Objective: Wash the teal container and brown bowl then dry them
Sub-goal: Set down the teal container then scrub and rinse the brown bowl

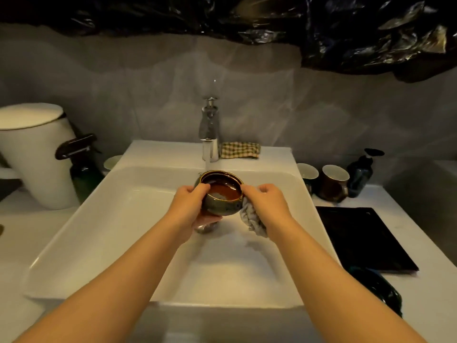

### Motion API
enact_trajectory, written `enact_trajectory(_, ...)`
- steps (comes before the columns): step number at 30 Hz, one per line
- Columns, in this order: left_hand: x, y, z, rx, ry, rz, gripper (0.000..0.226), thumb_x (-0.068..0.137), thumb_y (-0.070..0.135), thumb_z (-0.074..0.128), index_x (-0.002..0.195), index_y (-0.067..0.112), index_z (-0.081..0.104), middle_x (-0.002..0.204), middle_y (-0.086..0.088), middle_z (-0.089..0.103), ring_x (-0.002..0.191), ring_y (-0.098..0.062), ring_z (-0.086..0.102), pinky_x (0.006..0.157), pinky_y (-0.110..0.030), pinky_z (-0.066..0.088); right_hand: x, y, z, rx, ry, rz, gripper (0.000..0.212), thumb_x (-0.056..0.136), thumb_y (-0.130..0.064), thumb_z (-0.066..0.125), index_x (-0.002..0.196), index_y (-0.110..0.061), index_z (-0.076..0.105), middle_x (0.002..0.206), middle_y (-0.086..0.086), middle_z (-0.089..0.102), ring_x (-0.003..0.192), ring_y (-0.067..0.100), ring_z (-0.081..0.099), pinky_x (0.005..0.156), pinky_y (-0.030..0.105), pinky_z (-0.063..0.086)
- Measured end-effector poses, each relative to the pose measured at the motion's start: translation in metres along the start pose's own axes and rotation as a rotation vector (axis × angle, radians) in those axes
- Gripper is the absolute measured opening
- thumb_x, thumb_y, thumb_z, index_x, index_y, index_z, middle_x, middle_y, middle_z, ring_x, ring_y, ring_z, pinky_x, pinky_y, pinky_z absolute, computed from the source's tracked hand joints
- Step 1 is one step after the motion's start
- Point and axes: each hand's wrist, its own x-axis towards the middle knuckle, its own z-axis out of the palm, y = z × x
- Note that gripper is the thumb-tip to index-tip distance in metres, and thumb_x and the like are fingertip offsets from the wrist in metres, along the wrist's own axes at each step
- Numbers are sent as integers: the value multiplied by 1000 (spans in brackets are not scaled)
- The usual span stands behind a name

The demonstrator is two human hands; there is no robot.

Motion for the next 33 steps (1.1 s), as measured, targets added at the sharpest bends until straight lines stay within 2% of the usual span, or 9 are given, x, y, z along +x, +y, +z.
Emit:
enact_trajectory(2,11,-1,-19,-11,39,0,31,93,23,53,116,4,47,106,-14,61,89,-27,66,55,-35,60,8,-1,22,51,-18,65,34,80,-41,62,97,-15,47,89,9,63,75,22,62,62,33,53)
enact_trajectory(6,30,-6,-36,16,99,-18,29,93,24,54,115,7,45,106,-12,56,89,-26,63,58,-39,60,25,2,45,184,-30,172,29,65,-26,52,86,-13,39,50,2,48,39,15,47,43,23,41)
enact_trajectory(10,47,-19,-41,11,94,-27,26,93,23,54,113,9,45,106,-12,56,91,-26,62,62,-42,60,43,10,54,208,106,139,31,75,-13,53,103,-6,43,72,8,54,59,20,55,51,25,43)
enact_trajectory(13,52,-24,-41,-54,65,-93,12,94,22,52,100,12,48,105,-12,56,93,-28,63,65,-42,59,51,19,53,263,207,100,19,83,-15,51,97,-17,40,78,7,56,63,19,55,53,28,42)
enact_trajectory(16,53,-23,-41,-97,-25,-160,15,94,19,50,105,9,50,109,-17,59,96,-33,64,61,-41,60,54,27,51,221,234,50,15,87,-20,52,97,-24,41,91,7,57,81,22,58,63,31,47)
enact_trajectory(22,45,-19,-40,-283,-163,-443,19,89,14,45,103,3,53,90,-21,66,66,-31,69,44,-34,57,59,27,46,265,241,49,13,87,-15,52,91,-24,42,84,5,57,76,21,56,65,35,48)
enact_trajectory(26,41,-20,-40,-246,-148,-427,23,89,17,38,96,2,54,70,-19,70,52,-26,68,35,-20,48,57,29,42,286,243,77,16,88,-16,50,102,-19,42,82,3,54,72,18,55,61,29,46)
enact_trajectory(30,42,-20,-43,-378,-176,-325,16,92,7,41,102,0,52,103,-26,64,85,-35,66,55,-39,59,56,31,40,307,217,107,22,89,-15,51,108,-16,41,88,4,53,81,21,56,65,31,48)
enact_trajectory(33,43,-22,-45,-246,-155,-198,16,90,0,50,106,0,50,113,-27,60,88,-40,66,63,-47,59,58,35,41,336,226,121,29,85,-11,52,112,-11,43,95,12,55,85,28,57,68,35,49)
